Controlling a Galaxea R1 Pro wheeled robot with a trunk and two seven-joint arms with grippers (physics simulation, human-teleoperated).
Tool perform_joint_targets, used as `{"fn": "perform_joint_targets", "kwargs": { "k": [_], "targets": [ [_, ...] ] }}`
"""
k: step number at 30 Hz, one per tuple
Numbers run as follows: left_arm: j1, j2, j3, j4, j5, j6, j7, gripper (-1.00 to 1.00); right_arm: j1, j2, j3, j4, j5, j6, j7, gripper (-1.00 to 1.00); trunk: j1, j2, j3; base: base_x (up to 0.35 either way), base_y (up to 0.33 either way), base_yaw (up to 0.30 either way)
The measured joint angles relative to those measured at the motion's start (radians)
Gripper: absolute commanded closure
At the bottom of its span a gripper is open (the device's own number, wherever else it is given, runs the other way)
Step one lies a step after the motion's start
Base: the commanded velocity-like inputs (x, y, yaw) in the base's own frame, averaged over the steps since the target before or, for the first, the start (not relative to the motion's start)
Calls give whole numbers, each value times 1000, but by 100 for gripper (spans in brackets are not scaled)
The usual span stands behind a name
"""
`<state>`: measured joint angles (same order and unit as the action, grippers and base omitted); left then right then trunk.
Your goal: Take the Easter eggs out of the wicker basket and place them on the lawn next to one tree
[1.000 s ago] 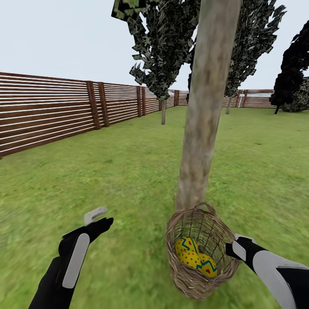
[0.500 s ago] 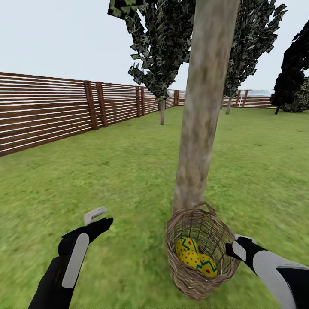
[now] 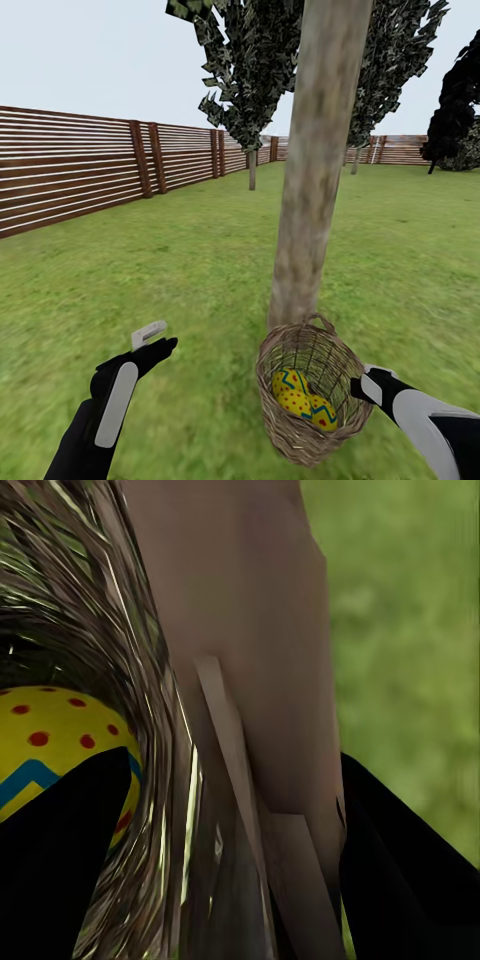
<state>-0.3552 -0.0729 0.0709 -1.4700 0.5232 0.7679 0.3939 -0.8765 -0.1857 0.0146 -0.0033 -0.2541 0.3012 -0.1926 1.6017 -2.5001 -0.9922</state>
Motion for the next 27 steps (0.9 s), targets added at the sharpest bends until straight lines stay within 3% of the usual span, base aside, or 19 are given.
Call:
{"fn": "perform_joint_targets", "kwargs": {
  "k": [12, 19, 27],
  "targets": [
    [0, 0, 0, 0, 0, 0, 0, -100, -38, 0, 14, 4, -8, 6, -1, 100, 4, -4, -46, 0, 0, 0],
    [0, 0, 0, 0, 0, 0, 0, -100, -39, 0, 7, 4, -2, 7, -1, 100, 4, -4, -46, 0, 0, 0],
    [0, 0, 0, 0, 3, -1, 0, -100, -2, 0, -12, -13, 7, -3, 1, 100, 2, -2, -23, 0, 0, 0]
  ]
}}
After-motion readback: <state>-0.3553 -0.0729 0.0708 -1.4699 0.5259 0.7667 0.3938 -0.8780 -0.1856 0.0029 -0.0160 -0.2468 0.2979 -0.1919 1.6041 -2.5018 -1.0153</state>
